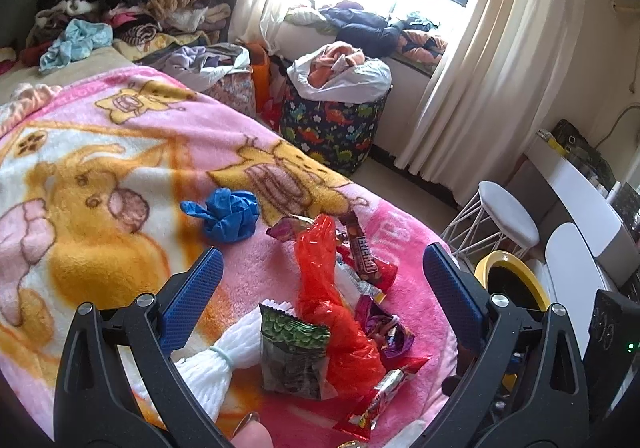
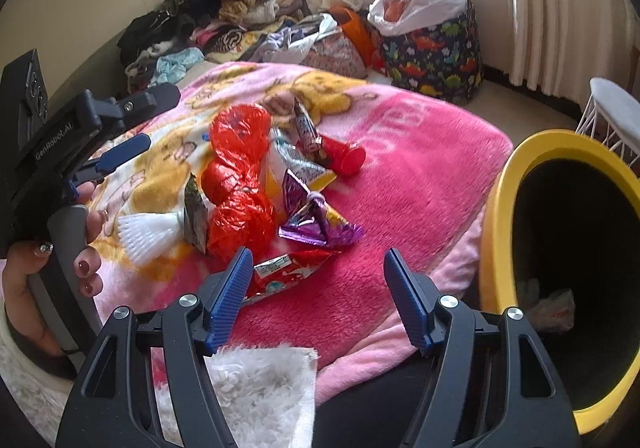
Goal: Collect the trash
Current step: 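Grasp the red plastic bag with the left gripper while the right grasps a red wrapper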
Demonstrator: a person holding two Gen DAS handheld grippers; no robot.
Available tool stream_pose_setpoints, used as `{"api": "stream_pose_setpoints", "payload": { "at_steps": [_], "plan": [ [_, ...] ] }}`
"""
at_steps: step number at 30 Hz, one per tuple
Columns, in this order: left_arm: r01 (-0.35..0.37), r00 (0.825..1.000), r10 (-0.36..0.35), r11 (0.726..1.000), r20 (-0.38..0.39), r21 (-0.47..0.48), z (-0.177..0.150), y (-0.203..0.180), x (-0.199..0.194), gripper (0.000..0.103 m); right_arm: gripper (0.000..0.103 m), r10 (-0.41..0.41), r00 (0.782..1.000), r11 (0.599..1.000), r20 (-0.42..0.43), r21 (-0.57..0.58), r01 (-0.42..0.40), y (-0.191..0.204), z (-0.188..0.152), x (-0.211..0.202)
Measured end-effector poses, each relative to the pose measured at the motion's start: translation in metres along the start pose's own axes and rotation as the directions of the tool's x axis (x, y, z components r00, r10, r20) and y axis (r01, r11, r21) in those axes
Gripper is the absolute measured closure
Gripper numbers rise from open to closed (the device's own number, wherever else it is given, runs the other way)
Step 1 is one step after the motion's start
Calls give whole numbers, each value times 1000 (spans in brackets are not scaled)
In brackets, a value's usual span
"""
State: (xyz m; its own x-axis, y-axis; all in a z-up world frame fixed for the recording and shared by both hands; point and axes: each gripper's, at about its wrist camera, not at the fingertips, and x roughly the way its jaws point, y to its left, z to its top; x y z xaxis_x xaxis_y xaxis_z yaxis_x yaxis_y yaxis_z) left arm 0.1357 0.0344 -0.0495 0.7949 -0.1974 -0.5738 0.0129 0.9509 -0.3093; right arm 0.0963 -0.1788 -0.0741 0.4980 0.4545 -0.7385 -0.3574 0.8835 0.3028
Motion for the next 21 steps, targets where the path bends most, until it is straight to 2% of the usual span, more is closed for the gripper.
{"api": "stream_pose_setpoints", "payload": {
  "at_steps": [5,8,13,17,21],
  "plan": [
    [4,999,-3,1000,-37,23,3,-1,14,11,38,10,1000,1000,-29,24,-9,0,2,13],
    [12,998,-10,999,-64,31,5,-3,24,17,39,17,999,999,-48,39,-15,0,4,22],
    [21,993,-17,999,-117,39,5,-5,41,27,48,44,995,994,-91,99,-35,-7,5,38],
    [21,989,-16,999,-147,34,5,-5,50,31,53,90,989,984,-119,161,-70,-13,5,47],
    [18,985,-13,1000,-172,25,5,-3,57,36,64,114,984,980,-138,180,-89,-16,2,51]
  ]
}}
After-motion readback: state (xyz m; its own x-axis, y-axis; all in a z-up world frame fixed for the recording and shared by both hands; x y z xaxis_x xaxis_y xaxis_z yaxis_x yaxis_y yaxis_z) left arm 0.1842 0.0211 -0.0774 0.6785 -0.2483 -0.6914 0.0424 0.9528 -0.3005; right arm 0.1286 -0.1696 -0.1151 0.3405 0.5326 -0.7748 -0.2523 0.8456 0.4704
